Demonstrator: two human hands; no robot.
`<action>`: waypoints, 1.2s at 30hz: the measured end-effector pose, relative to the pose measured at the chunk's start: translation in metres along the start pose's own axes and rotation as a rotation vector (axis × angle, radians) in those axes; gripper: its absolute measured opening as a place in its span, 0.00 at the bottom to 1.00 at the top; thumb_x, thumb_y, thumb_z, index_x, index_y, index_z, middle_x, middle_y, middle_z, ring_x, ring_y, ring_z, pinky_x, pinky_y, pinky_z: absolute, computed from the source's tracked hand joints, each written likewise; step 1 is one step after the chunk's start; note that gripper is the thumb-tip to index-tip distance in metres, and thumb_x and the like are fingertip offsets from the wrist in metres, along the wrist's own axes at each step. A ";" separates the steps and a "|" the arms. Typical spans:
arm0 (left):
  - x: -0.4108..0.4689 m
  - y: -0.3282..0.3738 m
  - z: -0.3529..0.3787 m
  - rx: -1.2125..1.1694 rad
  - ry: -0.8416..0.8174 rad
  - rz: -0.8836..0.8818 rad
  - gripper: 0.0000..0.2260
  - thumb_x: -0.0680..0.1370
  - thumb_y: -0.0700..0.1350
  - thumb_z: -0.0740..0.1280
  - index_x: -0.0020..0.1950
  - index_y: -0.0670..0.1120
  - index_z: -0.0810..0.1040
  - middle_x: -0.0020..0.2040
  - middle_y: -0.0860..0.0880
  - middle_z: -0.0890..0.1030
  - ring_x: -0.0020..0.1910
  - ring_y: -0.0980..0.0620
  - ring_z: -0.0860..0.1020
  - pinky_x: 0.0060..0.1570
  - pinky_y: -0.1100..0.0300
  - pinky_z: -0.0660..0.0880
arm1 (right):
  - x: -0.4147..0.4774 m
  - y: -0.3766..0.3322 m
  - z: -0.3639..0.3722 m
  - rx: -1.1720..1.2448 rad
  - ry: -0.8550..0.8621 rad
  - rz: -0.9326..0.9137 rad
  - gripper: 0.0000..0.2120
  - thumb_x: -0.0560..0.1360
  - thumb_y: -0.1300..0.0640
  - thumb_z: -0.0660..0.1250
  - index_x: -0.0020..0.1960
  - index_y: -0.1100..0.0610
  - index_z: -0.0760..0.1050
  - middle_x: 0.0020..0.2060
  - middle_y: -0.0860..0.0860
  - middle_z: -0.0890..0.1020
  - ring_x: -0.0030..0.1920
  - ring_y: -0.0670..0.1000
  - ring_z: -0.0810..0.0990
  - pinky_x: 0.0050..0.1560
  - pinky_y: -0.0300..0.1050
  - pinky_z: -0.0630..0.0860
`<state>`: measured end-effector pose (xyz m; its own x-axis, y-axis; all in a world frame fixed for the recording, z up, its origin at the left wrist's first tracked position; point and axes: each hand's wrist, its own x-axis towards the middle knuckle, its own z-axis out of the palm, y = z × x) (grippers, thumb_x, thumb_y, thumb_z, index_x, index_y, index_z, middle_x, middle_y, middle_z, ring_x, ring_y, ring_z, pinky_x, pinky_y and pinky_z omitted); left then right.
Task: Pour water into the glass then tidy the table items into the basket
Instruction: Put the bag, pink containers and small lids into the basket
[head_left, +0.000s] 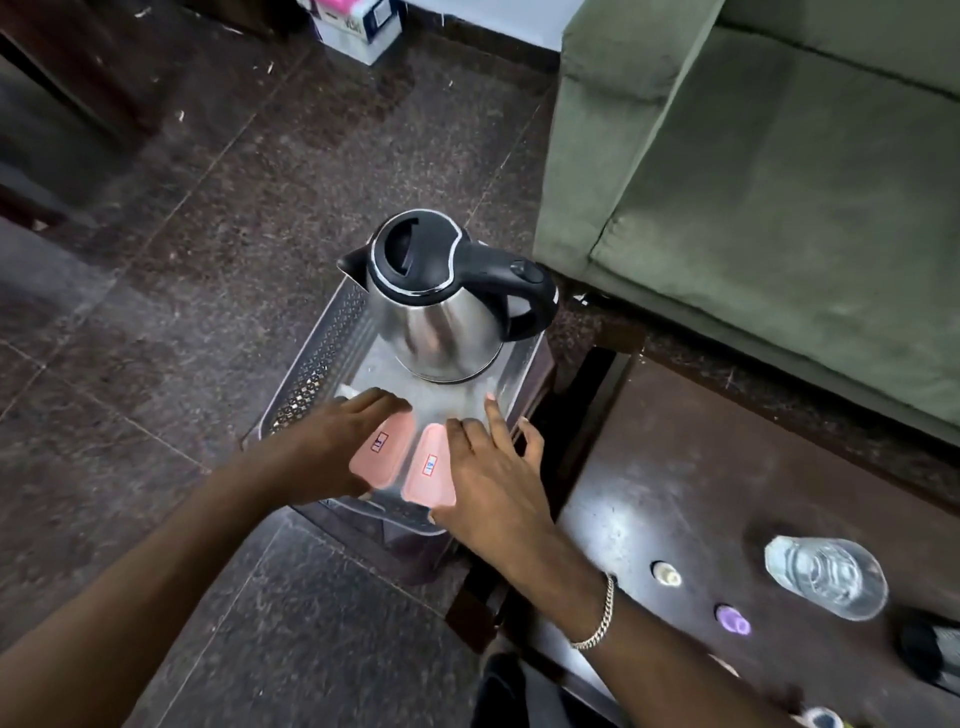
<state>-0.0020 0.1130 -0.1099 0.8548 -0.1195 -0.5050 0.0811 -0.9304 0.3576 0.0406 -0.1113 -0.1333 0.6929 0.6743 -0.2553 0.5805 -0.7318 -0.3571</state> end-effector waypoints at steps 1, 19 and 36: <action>0.002 -0.005 0.004 0.022 -0.003 0.000 0.48 0.65 0.44 0.82 0.80 0.54 0.61 0.76 0.55 0.67 0.65 0.47 0.75 0.64 0.54 0.73 | 0.001 0.000 0.005 -0.008 -0.010 0.014 0.50 0.64 0.39 0.76 0.78 0.57 0.61 0.72 0.52 0.71 0.82 0.57 0.50 0.71 0.63 0.44; 0.000 -0.030 0.022 0.012 0.041 0.015 0.59 0.59 0.47 0.87 0.83 0.56 0.55 0.81 0.55 0.61 0.72 0.46 0.67 0.72 0.48 0.70 | 0.009 -0.012 0.009 0.009 -0.058 0.040 0.56 0.64 0.36 0.77 0.82 0.56 0.55 0.78 0.50 0.64 0.83 0.56 0.44 0.74 0.65 0.41; 0.044 0.202 0.092 -0.258 0.177 0.308 0.35 0.72 0.52 0.80 0.76 0.52 0.70 0.71 0.57 0.68 0.65 0.59 0.73 0.66 0.66 0.69 | -0.193 0.183 -0.026 0.381 0.191 0.319 0.28 0.77 0.45 0.73 0.73 0.56 0.74 0.66 0.49 0.77 0.66 0.51 0.75 0.64 0.34 0.66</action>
<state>0.0046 -0.1118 -0.1318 0.9320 -0.2959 -0.2093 -0.0854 -0.7404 0.6667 0.0246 -0.3782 -0.1263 0.8956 0.3685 -0.2493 0.1566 -0.7855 -0.5987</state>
